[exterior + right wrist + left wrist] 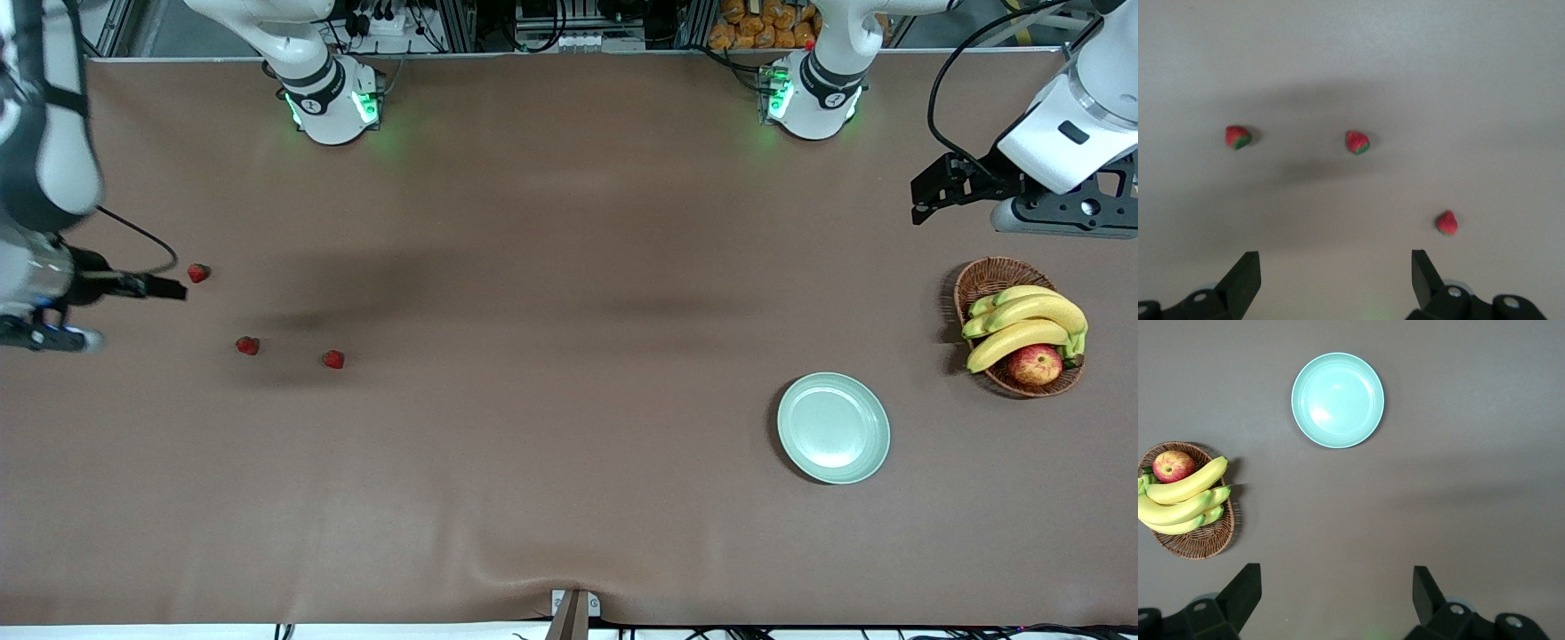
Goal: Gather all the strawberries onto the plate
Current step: 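Reach the right gripper down to the nearest strawberry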
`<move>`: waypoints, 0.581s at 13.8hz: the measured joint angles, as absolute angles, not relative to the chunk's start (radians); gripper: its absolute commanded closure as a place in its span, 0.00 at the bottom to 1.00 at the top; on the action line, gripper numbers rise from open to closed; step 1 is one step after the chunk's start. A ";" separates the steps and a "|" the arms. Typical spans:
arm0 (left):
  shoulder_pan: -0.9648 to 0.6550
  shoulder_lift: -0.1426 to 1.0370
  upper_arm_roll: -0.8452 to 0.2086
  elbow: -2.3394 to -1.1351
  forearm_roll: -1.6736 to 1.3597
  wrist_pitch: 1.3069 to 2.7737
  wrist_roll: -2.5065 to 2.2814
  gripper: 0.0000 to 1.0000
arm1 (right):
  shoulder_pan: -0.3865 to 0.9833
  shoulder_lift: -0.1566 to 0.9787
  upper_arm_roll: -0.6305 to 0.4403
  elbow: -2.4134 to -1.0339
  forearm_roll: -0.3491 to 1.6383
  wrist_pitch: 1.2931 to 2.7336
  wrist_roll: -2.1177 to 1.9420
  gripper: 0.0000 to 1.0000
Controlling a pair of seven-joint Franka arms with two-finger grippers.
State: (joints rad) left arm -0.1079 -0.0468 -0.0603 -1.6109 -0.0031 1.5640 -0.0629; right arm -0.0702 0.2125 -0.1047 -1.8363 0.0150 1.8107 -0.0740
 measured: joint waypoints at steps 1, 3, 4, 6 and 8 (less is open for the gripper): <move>-0.108 -0.047 -0.060 -1.611 -0.003 1.564 -0.063 0.00 | -0.070 0.240 -0.103 -1.860 0.015 1.865 -0.074 0.00; -0.108 -0.046 -0.060 -1.611 -0.003 1.564 -0.063 0.00 | -0.067 0.300 -0.099 -1.880 0.015 1.952 -0.074 0.00; -0.108 -0.046 -0.060 -1.611 -0.003 1.564 -0.063 0.00 | -0.066 0.334 -0.097 -1.883 0.015 1.992 -0.074 0.00; -0.108 -0.046 -0.060 -1.611 -0.003 1.564 -0.063 0.00 | -0.066 0.401 -0.096 -1.885 0.015 2.062 -0.074 0.00; -0.108 -0.046 -0.060 -1.611 -0.003 1.564 -0.063 0.00 | -0.066 0.459 -0.096 -1.889 0.015 2.107 -0.078 0.00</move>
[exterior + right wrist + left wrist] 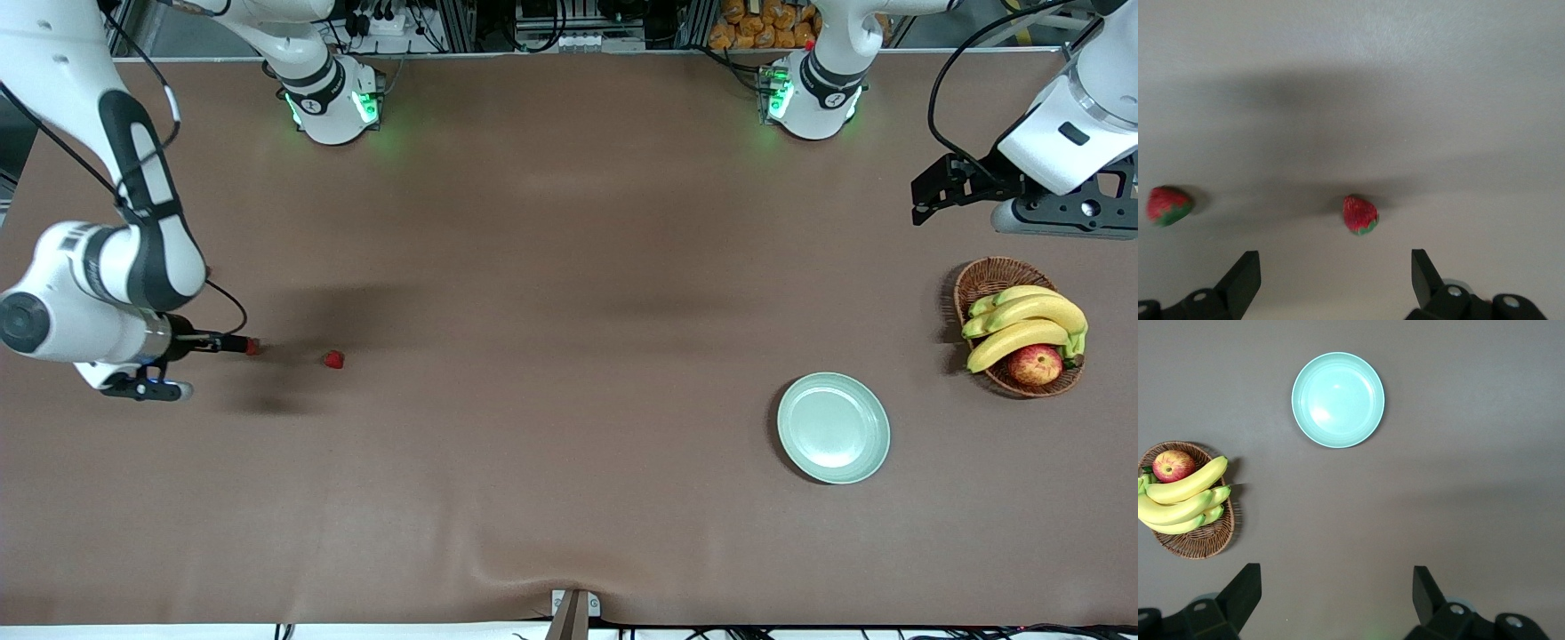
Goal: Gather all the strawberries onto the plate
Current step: 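Reach the right gripper down to the nearest strawberry, then close the right gripper on the strawberry and lift it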
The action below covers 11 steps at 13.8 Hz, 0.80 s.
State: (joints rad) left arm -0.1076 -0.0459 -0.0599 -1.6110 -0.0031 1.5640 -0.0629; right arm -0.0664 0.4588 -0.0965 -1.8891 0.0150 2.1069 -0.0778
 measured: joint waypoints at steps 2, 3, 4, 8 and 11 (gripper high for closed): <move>-0.108 -0.046 -0.060 -1.611 -0.003 1.564 -0.063 0.00 | -0.068 0.499 -0.098 -1.902 0.015 2.167 -0.087 0.00; -0.108 -0.046 -0.060 -1.611 -0.003 1.564 -0.063 0.00 | -0.068 0.515 -0.099 -1.909 0.015 2.194 -0.088 0.02; -0.108 -0.046 -0.060 -1.611 -0.003 1.564 -0.063 0.00 | -0.069 0.529 -0.099 -1.913 0.015 2.208 -0.091 0.05; -0.108 -0.046 -0.060 -1.611 -0.003 1.564 -0.063 0.00 | -0.080 0.555 -0.103 -1.916 0.015 2.217 -0.116 0.17; -0.108 -0.046 -0.060 -1.611 -0.003 1.564 -0.063 0.00 | -0.081 0.559 -0.103 -1.919 0.015 2.216 -0.121 0.34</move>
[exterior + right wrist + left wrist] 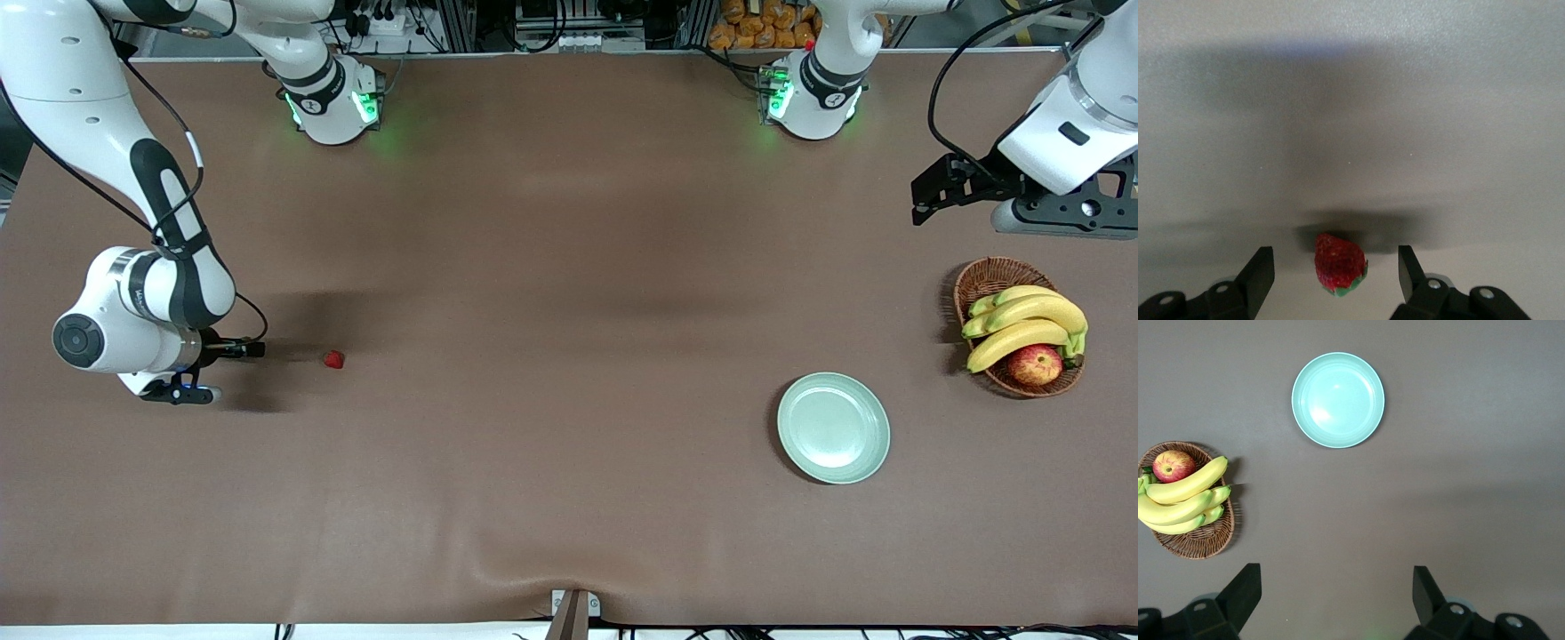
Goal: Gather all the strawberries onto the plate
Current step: 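Close the right gripper on the strawberry and lift it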
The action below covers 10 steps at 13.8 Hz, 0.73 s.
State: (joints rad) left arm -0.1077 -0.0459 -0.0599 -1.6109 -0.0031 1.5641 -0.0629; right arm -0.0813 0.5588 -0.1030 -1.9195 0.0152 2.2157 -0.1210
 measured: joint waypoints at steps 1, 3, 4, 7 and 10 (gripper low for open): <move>-0.108 -0.046 -0.060 -1.611 -0.003 1.564 -0.063 0.00 | -0.081 0.559 -0.103 -1.921 0.015 2.215 -0.122 0.37; -0.108 -0.046 -0.060 -1.611 -0.003 1.564 -0.063 0.00 | -0.081 0.559 -0.103 -1.922 0.015 2.215 -0.123 0.54; -0.108 -0.046 -0.060 -1.611 -0.003 1.564 -0.063 0.00 | -0.081 0.559 -0.103 -1.922 0.015 2.215 -0.124 0.63; -0.108 -0.046 -0.060 -1.611 -0.003 1.564 -0.063 0.00 | -0.081 0.558 -0.103 -1.921 0.015 2.213 -0.139 0.86; -0.108 -0.046 -0.060 -1.611 -0.003 1.564 -0.063 0.00 | -0.081 0.558 -0.103 -1.921 0.016 2.211 -0.146 0.95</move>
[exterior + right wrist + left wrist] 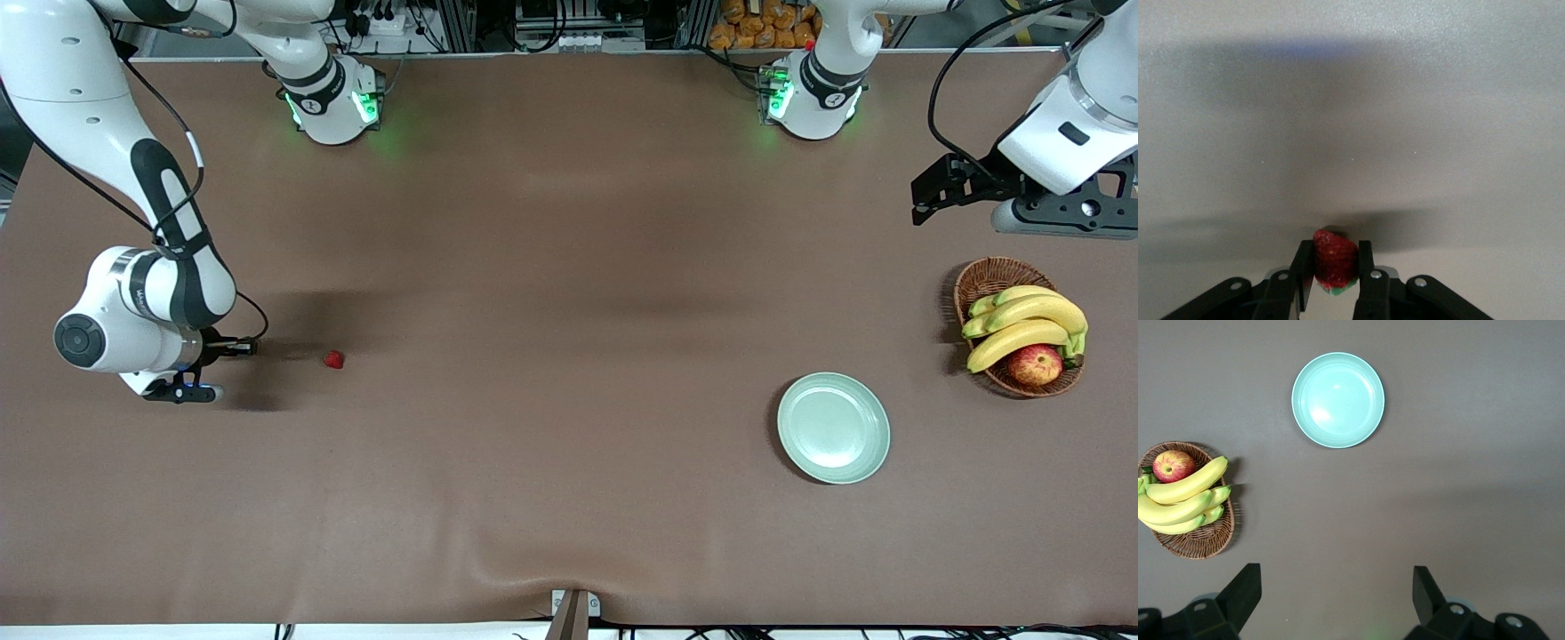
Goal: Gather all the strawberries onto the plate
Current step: 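Close the right gripper on the strawberry and lift it, then carry the strawberry toward the left gripper while the left gripper approaches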
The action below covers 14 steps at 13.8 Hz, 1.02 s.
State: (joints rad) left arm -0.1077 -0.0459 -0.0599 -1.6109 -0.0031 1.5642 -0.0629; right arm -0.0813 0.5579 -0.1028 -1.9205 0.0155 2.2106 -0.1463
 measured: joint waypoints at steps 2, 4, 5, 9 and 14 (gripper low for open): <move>-0.108 -0.046 -0.060 -1.611 -0.003 1.564 -0.063 0.00 | -0.081 0.556 -0.100 -1.909 0.016 2.202 -0.148 0.98; -0.108 -0.046 -0.060 -1.611 -0.003 1.564 -0.063 0.00 | -0.081 0.541 -0.070 -1.848 0.017 2.178 -0.150 0.98; -0.108 -0.046 -0.060 -1.611 -0.003 1.564 -0.063 0.00 | -0.081 0.523 -0.042 -1.804 0.018 2.145 -0.149 0.98; -0.108 -0.046 -0.060 -1.611 -0.003 1.564 -0.063 0.00 | -0.062 0.452 0.116 -1.665 0.022 2.025 -0.004 0.97; -0.043 0.014 -0.039 -1.612 0.000 1.568 -0.063 0.00 | 0.123 0.463 0.197 -1.656 0.022 2.030 0.266 0.98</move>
